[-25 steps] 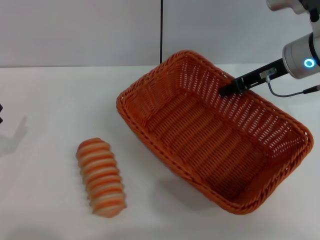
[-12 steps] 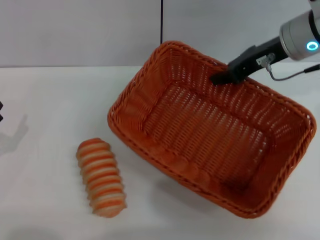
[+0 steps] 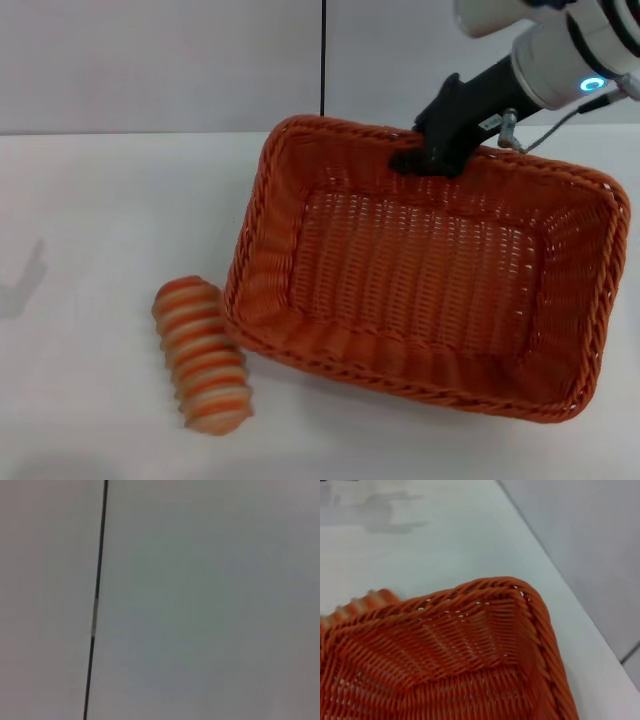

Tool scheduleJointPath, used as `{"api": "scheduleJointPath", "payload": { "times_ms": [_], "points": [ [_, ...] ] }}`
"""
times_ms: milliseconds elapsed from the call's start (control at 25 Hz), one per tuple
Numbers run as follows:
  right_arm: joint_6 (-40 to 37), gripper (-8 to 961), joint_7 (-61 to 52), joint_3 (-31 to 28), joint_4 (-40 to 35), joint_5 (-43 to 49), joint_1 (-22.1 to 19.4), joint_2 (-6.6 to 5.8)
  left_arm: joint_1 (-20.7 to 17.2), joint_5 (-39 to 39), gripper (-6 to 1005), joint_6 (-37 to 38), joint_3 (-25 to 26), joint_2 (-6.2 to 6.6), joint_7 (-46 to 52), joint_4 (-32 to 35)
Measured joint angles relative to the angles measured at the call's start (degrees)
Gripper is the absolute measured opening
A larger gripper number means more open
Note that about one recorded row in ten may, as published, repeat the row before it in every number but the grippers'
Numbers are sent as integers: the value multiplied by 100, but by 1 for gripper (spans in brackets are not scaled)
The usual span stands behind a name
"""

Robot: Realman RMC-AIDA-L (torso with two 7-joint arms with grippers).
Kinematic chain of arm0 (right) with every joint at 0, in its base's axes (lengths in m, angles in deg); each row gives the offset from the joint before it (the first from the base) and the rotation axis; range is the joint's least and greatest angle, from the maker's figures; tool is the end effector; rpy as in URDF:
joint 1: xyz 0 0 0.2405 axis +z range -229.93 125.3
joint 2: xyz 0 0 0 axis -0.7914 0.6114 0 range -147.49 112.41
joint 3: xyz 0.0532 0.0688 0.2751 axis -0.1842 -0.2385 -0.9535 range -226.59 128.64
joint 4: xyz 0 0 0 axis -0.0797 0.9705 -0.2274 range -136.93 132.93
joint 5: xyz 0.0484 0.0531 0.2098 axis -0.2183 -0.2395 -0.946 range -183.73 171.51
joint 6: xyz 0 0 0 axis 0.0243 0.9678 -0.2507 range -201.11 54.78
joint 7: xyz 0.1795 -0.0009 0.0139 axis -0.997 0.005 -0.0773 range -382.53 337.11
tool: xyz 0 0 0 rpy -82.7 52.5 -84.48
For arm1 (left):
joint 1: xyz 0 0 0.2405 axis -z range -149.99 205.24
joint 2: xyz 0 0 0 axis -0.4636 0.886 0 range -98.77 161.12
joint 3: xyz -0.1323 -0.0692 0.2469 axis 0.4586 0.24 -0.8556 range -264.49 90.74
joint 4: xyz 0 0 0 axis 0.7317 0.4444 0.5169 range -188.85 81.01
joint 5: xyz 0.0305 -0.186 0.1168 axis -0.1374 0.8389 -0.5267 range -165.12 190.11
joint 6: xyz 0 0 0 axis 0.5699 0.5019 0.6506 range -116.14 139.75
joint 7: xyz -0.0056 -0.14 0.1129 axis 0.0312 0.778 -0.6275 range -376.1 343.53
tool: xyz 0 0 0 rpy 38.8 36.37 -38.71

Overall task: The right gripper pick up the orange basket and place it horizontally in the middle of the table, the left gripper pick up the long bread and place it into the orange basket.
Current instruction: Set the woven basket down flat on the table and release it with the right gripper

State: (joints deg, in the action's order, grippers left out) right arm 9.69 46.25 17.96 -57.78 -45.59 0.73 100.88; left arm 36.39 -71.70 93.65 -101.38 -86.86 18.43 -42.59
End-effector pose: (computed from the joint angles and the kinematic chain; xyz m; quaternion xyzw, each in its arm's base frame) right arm 0.1425 0.4537 -0.0655 -0.9873 0.0661 -0.1006 0.1039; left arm -0.4406 0.2584 0.0101 -0.7062 -0.2904 -0.3070 0.5680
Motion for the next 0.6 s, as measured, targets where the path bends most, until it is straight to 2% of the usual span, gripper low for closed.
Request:
{"api": "scheduleJointPath", "payload": {
  "times_ms": [240,600],
  "points": [
    [-134,190,684,488,-61,59,123,9,-127,0,736,33,0,0,0,0],
    [-698,206,1342,1206,-69,62,23,37,-288,0,731,146,0,-8,24,-8]
  ]
}}
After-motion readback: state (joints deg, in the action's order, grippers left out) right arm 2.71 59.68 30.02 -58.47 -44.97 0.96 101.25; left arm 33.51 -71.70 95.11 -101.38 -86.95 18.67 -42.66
